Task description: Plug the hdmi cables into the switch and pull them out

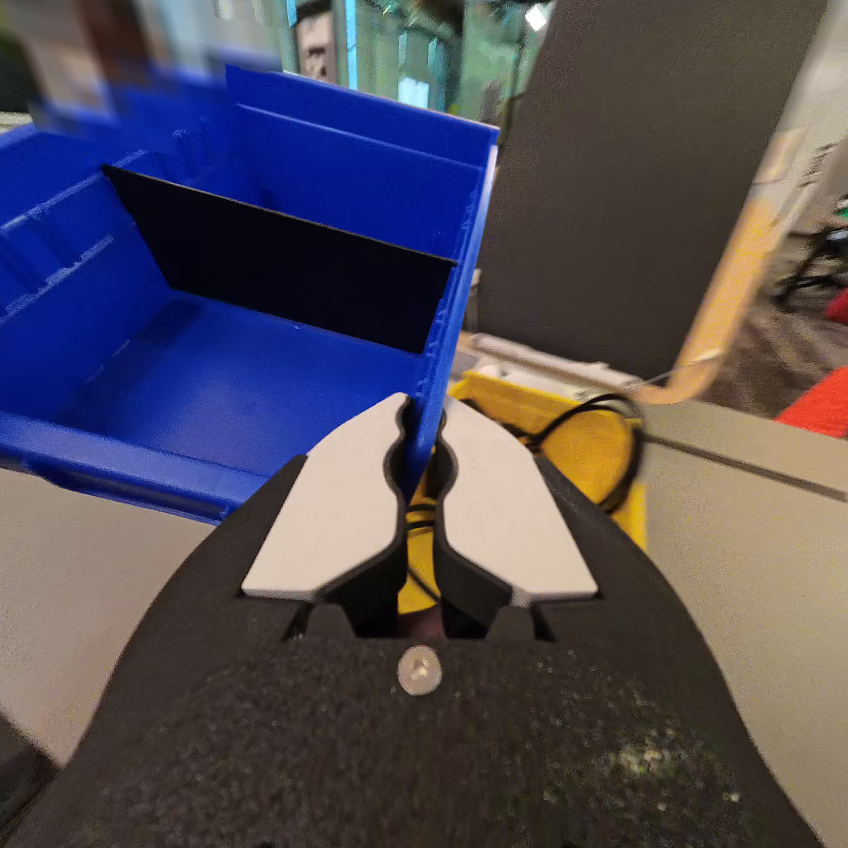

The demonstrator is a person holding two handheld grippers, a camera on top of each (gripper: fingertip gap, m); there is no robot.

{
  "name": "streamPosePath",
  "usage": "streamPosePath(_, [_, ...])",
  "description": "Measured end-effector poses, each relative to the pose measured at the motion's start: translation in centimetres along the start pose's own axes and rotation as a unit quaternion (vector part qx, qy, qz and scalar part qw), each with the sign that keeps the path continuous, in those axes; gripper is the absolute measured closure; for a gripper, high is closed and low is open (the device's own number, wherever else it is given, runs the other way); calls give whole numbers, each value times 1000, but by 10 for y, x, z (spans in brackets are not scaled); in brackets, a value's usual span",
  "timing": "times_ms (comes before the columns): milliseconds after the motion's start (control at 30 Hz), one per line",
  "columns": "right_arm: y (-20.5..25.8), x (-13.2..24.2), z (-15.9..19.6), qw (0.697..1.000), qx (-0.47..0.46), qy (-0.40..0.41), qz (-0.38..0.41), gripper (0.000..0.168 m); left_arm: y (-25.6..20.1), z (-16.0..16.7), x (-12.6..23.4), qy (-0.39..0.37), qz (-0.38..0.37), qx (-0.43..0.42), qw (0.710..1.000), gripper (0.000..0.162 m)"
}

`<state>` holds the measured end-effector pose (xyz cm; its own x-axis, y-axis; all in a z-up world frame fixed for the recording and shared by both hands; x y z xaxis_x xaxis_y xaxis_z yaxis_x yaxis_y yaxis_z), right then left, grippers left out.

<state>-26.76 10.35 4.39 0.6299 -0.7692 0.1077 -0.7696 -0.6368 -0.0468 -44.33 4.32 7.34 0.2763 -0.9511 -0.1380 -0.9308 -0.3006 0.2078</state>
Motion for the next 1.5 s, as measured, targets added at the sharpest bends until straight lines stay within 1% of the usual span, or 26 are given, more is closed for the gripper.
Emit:
streamPosePath(67, [-44,34,-17,998,4,-23,52,163,-49,-27,-9,-31,48,9,998,158])
streamPosePath(133, [-92,73,-22,993,-2,-31,115,164,-109,-43,-16,-33,111,21,993,158])
streamPosePath(200, [-137,113,-13,984,-10,-24,178,164,-171,-51,-18,-20,170,34,985,158])
streamPosePath(300, [-200,166,22,969,-43,0,244,164,-264,-49,-11,-1,244,53,968,158])
streamPosePath(400, [-251,208,72,958,-86,30,271,165,-344,-24,2,26,282,41,958,158])
streamPosePath(467, [-281,224,109,954,-105,57,276,165,-385,1,10,44,292,37,955,158])
streamPosePath(567, [-316,229,152,955,-135,80,251,165,-423,37,18,82,297,28,951,157])
streamPosePath(667, [-341,225,178,959,-120,110,232,165,-447,72,19,109,293,-1,950,156])
streamPosePath(767, [-355,217,198,962,-126,128,204,165,-458,98,22,139,297,-18,945,155])
streamPosePath(867, [-362,214,207,965,-122,120,199,165,-462,106,29,140,305,-33,941,152])
streamPosePath(933, [-369,216,218,961,-128,123,210,165,-469,112,38,160,331,-40,929,149])
streamPosePath(1000, [-372,213,221,964,-153,97,196,166,-470,111,45,167,351,-47,920,145])
streamPosePath(1033, [-375,213,221,963,-162,97,195,165,-471,111,50,170,371,-56,911,142])
streamPosePath(1133, [-382,211,222,958,-156,126,203,162,-465,105,64,173,420,-56,889,140])
streamPosePath(1167, [-382,213,223,955,-158,138,208,161,-457,99,68,164,428,-53,887,141])
streamPosePath(1233, [-379,224,218,948,-144,159,235,153,-432,90,76,156,446,-47,880,141])
streamPosePath(1300, [-373,241,202,941,-104,167,274,148,-394,80,80,166,446,-23,879,140])
streamPosePath(1333, [-367,249,192,937,-80,175,291,147,-371,75,79,174,441,-8,881,140])
streamPosePath(1400, [-347,257,170,933,-32,185,306,143,-323,72,67,183,405,7,896,139])
streamPosePath(1433, [-332,253,160,938,-15,177,298,142,-297,76,57,188,375,2,908,138])
streamPosePath(1500, [-289,226,149,961,-17,150,233,144,-244,92,33,202,299,-23,932,137])
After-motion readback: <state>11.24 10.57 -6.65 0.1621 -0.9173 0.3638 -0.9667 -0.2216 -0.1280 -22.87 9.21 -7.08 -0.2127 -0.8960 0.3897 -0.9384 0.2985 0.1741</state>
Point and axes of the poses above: each gripper's, where its closed fingertips meet, x back along the fingers, z out of its underside, y = z × x across the jaws, the point moved 1 cm from there along x, back along the fingers, and after that the axes turned 15 degrees about -z, right-handed, at the moved point
